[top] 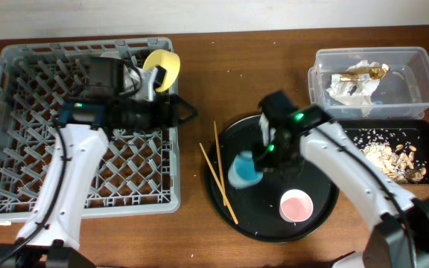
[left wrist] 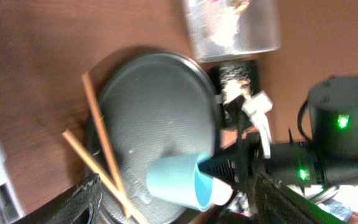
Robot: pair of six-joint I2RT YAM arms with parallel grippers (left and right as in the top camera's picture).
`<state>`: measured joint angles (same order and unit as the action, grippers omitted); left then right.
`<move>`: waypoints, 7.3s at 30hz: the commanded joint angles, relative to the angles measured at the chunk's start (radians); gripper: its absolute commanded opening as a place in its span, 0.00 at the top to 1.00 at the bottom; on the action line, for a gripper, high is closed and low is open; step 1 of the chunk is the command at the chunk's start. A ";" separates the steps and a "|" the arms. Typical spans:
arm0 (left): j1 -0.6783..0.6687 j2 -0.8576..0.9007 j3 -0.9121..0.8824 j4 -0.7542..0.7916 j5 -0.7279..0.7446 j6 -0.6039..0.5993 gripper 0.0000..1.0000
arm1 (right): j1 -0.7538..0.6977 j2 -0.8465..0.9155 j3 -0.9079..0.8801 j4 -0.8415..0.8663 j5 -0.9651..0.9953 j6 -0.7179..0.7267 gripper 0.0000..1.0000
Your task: Sort waste into correct bins and load items into the dishwasher rack
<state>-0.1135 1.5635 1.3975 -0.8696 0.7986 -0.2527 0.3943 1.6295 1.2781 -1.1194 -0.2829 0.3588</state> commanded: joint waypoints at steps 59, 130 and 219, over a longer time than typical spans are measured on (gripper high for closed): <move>0.034 -0.014 0.001 0.547 0.775 -0.008 0.04 | -0.048 0.049 0.165 1.205 -0.849 0.199 0.96; -0.036 0.406 0.369 -0.631 -0.784 0.190 0.39 | -0.316 0.049 0.165 0.457 -0.549 -0.075 0.02; -0.159 0.407 0.632 -0.421 0.671 0.595 0.20 | -0.179 -0.158 -0.134 1.213 -0.703 0.311 0.30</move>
<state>-0.2584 1.9770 2.0178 -1.2907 1.4178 0.3340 0.2108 1.4540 1.1484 0.1104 -1.0683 0.6796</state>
